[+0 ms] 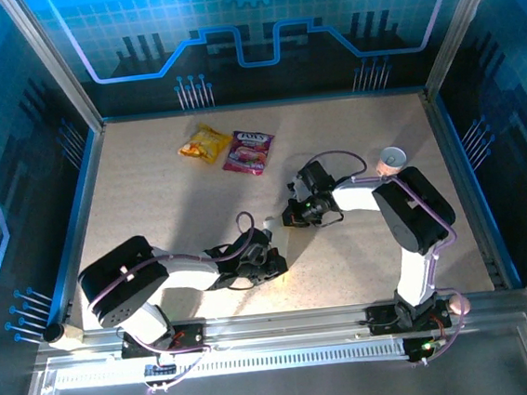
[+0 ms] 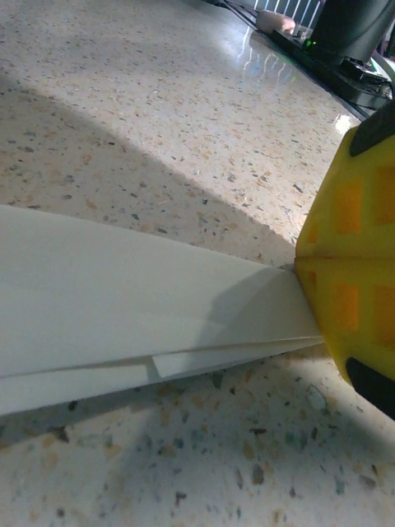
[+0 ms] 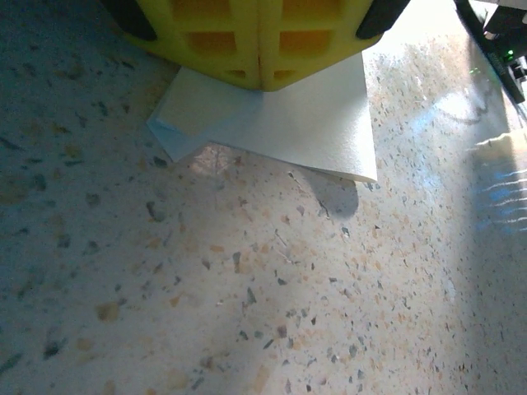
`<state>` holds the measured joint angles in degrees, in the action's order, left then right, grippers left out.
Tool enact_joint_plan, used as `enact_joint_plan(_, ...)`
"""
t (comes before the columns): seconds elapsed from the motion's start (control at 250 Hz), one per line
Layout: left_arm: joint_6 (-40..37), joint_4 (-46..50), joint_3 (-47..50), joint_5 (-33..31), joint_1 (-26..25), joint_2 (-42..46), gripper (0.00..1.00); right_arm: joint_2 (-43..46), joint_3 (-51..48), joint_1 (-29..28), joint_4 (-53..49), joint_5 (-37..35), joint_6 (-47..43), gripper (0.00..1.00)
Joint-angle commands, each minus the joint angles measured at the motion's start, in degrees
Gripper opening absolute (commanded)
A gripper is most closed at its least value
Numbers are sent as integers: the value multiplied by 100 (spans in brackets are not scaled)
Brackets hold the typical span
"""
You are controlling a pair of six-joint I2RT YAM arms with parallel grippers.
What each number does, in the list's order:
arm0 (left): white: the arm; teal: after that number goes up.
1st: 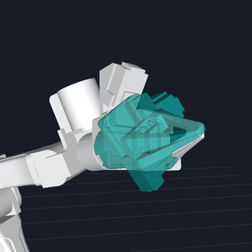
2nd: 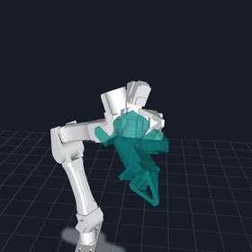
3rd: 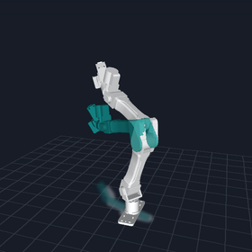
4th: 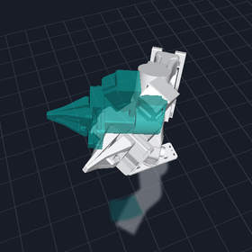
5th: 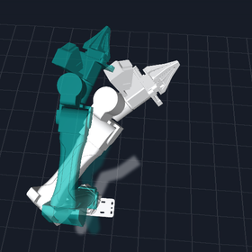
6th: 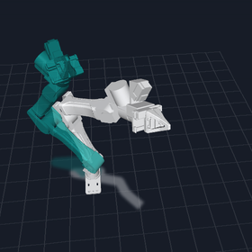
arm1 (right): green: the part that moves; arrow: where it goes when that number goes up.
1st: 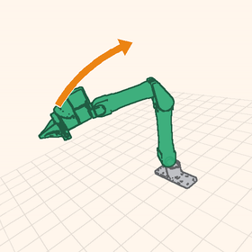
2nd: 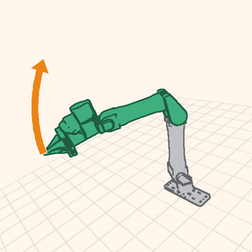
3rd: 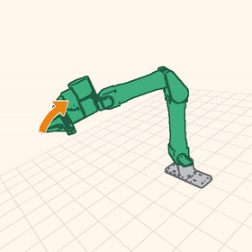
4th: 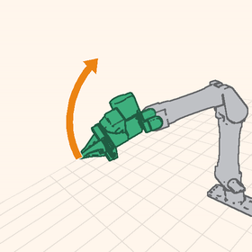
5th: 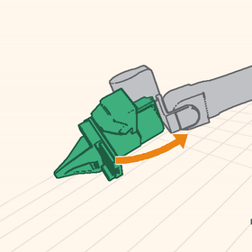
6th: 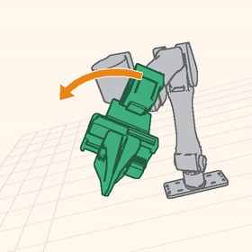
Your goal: Fold a paper plane with a square sheet of paper (fold left side to right side)
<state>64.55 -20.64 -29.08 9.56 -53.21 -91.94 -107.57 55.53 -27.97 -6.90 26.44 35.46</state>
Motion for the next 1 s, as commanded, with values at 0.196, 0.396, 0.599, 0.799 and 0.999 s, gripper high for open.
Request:
enact_joint_plan(0.196, 75, 1176, 386, 98, -239, -286, 0, -414, 567, 534, -95, -358, -286, 0)
enact_joint_plan(0.396, 75, 1167, 311, 78, -244, -212, 0, -56, 618, 661, -380, -372, -461, 0)
enact_joint_plan(0.599, 57, 1176, 206, 37, -243, -143, 0, 836, -124, 460, -270, -240, -274, 0)
enact_joint_plan(0.799, 41, 1225, 102, 58, -245, -98, 0, 1930, -1089, 159, -232, -548, 12, 1)
enact_joint_plan(0.999, 15, 1300, 45, 59, -234, -81, 0, 2371, -1387, 45, -161, -219, 130, 1)
